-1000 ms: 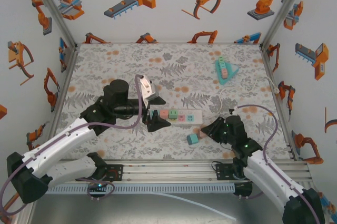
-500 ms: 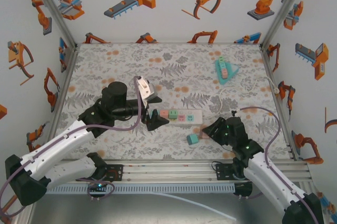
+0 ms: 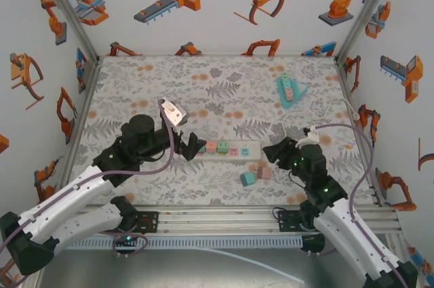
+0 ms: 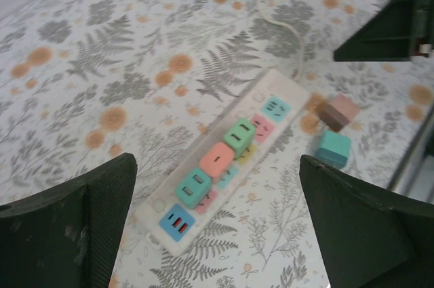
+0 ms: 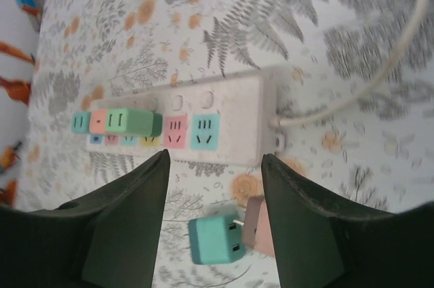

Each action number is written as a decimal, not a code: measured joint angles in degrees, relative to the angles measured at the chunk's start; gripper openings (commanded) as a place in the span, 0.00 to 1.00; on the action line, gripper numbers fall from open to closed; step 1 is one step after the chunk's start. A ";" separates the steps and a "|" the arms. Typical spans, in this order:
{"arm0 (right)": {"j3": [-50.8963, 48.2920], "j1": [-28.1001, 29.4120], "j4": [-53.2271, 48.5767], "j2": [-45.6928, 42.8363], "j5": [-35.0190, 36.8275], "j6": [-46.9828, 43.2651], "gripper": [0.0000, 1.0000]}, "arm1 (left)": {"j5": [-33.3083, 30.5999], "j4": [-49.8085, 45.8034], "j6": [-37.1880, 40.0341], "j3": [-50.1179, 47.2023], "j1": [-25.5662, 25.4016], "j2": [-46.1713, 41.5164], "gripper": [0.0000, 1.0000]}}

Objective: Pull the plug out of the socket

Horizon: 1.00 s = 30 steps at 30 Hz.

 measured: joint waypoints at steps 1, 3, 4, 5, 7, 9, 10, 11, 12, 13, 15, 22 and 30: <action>0.46 -0.02 2.01 0.98 -1.14 -3.43 0.55 | -2.21 0.00 -0.68 -0.42 0.00 -0.37 0.97; 2.23 -0.02 6.54 4.33 -4.28 -12.11 0.55 | -7.30 -0.07 -2.25 -1.31 0.02 -1.25 0.97; 3.28 -0.02 7.87 5.99 -5.90 -15.52 0.55 | -9.27 -0.09 -2.95 -1.73 0.02 -1.64 0.97; 4.90 -0.02 9.49 8.35 -8.13 -19.85 0.55 | -11.58 -0.17 -3.80 -2.16 0.07 -2.01 0.97; 8.24 -0.02 12.70 13.31 -13.38 -27.80 0.55 | -15.43 -0.37 -5.68 -2.82 0.24 -2.58 0.97; 11.39 0.13 15.23 18.32 -19.08 -35.30 0.56 | -18.80 -0.74 -8.09 -3.43 1.05 -2.84 0.97; 12.72 0.44 15.80 20.39 -21.46 -38.73 0.56 | -19.69 -1.01 -9.25 -3.67 1.66 -2.82 0.97; 14.12 1.05 16.13 22.64 -24.02 -42.62 0.56 | -20.41 -1.33 -10.54 -3.98 2.49 -2.75 0.97; 15.45 1.99 16.06 24.83 -26.16 -46.60 0.56 | -20.76 -1.60 -12.15 -4.42 3.58 -2.64 0.97; 16.68 3.06 15.82 26.75 -27.74 -50.18 0.56 | -20.96 -1.92 -13.49 -4.72 4.52 -2.45 0.97; 19.52 5.49 14.49 30.97 -30.05 -57.00 0.56 | -21.53 -3.15 -17.22 -5.25 6.67 -1.55 0.97; 29.51 11.65 8.02 44.98 -31.47 -71.80 0.56 | -21.90 -7.80 -26.93 -5.79 10.56 2.69 0.98; 38.23 13.64 -1.53 59.43 -33.64 -77.37 0.55 | -16.98 -11.17 -32.22 -5.53 13.55 10.69 0.98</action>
